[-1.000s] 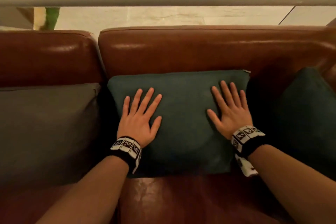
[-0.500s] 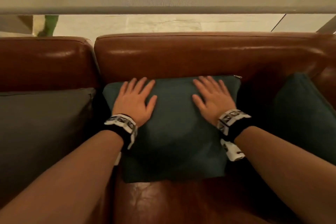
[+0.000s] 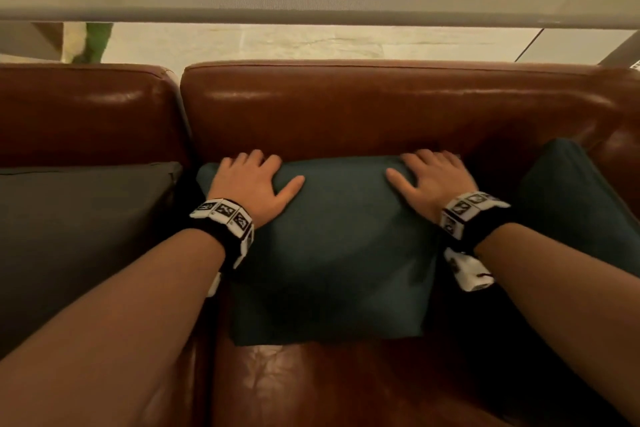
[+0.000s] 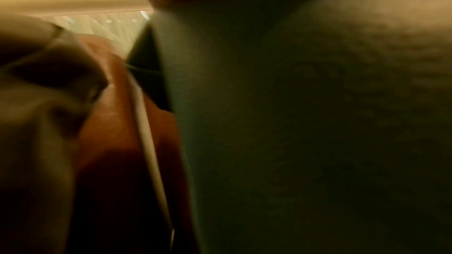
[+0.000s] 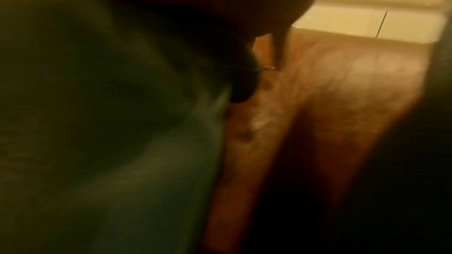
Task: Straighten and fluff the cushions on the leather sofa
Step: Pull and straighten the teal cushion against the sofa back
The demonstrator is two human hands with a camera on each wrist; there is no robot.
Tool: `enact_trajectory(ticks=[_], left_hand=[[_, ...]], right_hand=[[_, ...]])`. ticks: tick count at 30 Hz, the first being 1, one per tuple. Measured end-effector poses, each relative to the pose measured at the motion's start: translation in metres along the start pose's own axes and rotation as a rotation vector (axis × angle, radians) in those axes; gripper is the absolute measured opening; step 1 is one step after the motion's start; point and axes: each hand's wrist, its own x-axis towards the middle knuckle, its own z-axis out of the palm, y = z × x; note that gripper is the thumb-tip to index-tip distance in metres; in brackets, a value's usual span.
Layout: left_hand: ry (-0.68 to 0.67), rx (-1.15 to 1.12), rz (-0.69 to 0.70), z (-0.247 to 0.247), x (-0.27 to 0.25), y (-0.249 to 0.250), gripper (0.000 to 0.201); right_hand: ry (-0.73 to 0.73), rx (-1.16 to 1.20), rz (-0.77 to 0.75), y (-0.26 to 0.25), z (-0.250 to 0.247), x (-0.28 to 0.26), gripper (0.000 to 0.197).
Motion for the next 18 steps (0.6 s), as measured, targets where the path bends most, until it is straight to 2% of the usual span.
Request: enact_trajectory(ticks=[3, 5, 6, 8, 9, 11, 13, 15, 16, 18], left_hand=[[-0.056, 0.019, -0.071, -0.006, -0.002, -0.013, 0.083], [-0.015, -0.041, -0.082, -0.006, -0.006, -0.013, 0.080], [0.041, -0.132, -0.113, -0.005, -0.012, -0.013, 0.076], [0.199, -0.422, -0.255, -0.001, -0.032, -0.014, 0.063], [0.254, -0.571, -0.350, 0.001, -0.046, -0.014, 0.055], [0.295, -0.801, -0.556, 0.005, -0.075, -0.004, 0.049], [0.331, -0.991, -0.799, 0.013, -0.095, 0.006, 0.042], [0.312, -1.171, -1.038, 0.024, -0.093, 0.006, 0.035], [0.272, -1.241, -1.092, 0.027, -0.086, 0.002, 0.035], [0.192, -1.414, -1.071, 0.029, -0.069, -0.010, 0.037]], right_hand=[[-0.087, -0.032, 0.099, 0.032, -0.008, -0.008, 0.071], [-0.040, 0.196, 0.090, 0.033, -0.011, -0.011, 0.057], [0.030, 0.365, 0.125, 0.035, -0.009, -0.012, 0.051], [0.195, 0.706, 0.357, 0.045, 0.001, -0.016, 0.044], [0.226, 0.884, 0.501, 0.050, 0.011, -0.019, 0.045], [0.154, 1.156, 0.688, 0.049, 0.030, -0.026, 0.038], [0.070, 1.296, 0.726, 0.038, 0.041, -0.029, 0.028], [0.104, 1.354, 0.741, 0.024, 0.043, -0.031, 0.032], [0.124, 1.363, 0.742, 0.020, 0.043, -0.031, 0.035], [0.154, 1.361, 0.778, 0.015, 0.039, -0.030, 0.040]])
